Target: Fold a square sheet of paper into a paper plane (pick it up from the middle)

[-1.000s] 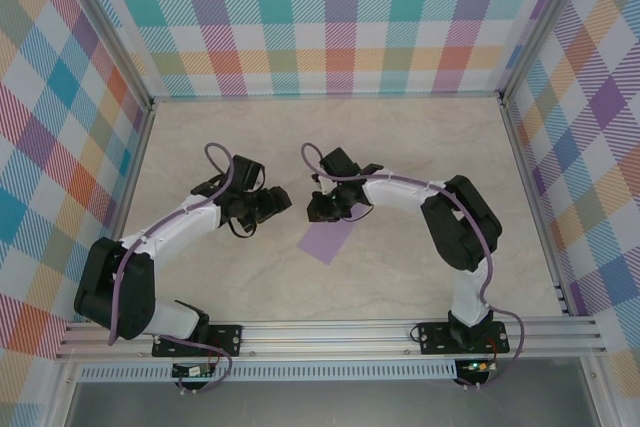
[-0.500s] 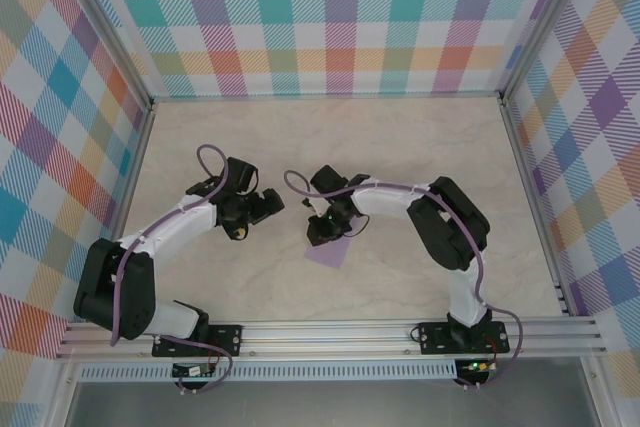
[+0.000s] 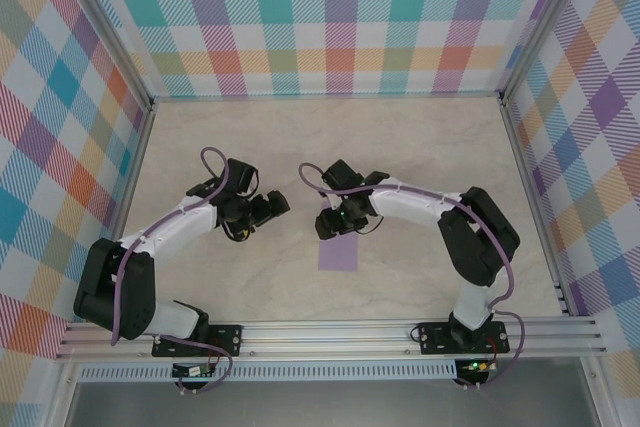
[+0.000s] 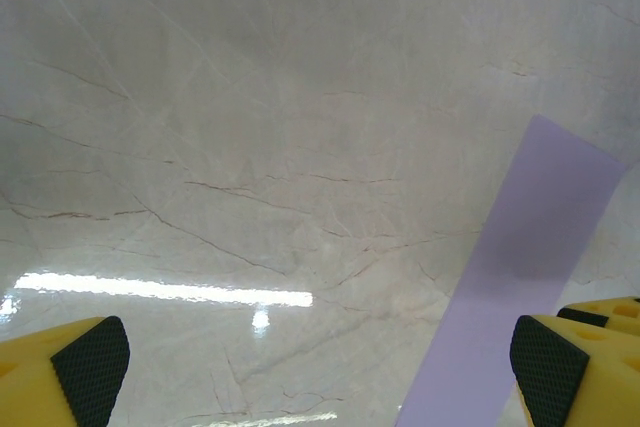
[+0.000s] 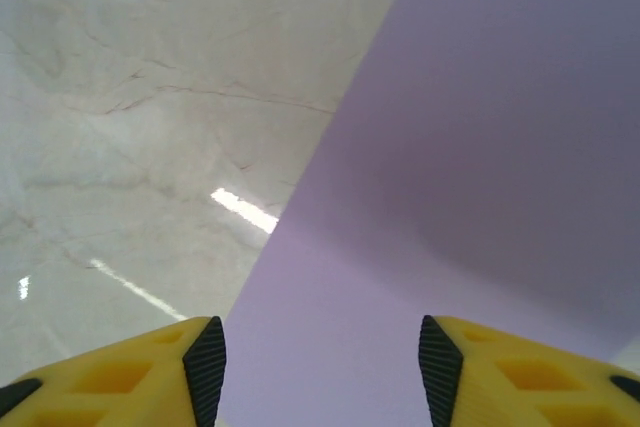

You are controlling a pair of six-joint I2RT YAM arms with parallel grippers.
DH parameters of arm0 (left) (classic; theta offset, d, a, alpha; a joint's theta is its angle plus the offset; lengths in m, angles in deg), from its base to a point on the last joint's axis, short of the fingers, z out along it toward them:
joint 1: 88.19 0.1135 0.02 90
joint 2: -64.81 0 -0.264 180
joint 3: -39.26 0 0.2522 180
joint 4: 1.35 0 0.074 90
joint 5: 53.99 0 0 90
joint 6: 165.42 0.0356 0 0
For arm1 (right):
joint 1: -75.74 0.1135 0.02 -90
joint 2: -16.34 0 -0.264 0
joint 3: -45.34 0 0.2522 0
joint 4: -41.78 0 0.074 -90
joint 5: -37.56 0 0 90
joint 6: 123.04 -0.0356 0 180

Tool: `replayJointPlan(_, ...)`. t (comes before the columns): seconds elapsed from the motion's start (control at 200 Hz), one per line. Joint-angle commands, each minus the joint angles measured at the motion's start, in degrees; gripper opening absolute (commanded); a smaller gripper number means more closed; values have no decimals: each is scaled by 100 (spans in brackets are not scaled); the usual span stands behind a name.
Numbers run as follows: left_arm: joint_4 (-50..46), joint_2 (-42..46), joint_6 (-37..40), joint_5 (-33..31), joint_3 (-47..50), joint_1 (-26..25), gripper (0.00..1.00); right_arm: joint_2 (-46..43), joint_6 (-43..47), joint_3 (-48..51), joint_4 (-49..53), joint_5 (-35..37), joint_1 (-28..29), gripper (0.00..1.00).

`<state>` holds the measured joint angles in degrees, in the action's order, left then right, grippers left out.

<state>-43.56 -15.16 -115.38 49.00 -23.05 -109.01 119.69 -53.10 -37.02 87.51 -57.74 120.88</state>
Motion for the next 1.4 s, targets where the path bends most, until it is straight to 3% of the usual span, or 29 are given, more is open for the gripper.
replayJointPlan(0.0,-154,126,55,-110,95,15,100,86,-438,-193,500,650,328,64)
replayJointPlan(0.195,-135,93,-113,-347,169,113,100,286,-658,-338,1012,1141,978,78)
replayJointPlan(0.605,-171,12,-105,-411,237,172,100,854,-787,-461,1161,1189,1256,82)
replayJointPlan(0.995,-183,-72,-103,-394,195,174,100,1169,-743,-352,1294,1517,1259,80)
replayJointPlan(1.395,-205,-65,-108,-408,173,175,100,1245,-800,-202,1181,1576,1256,69)
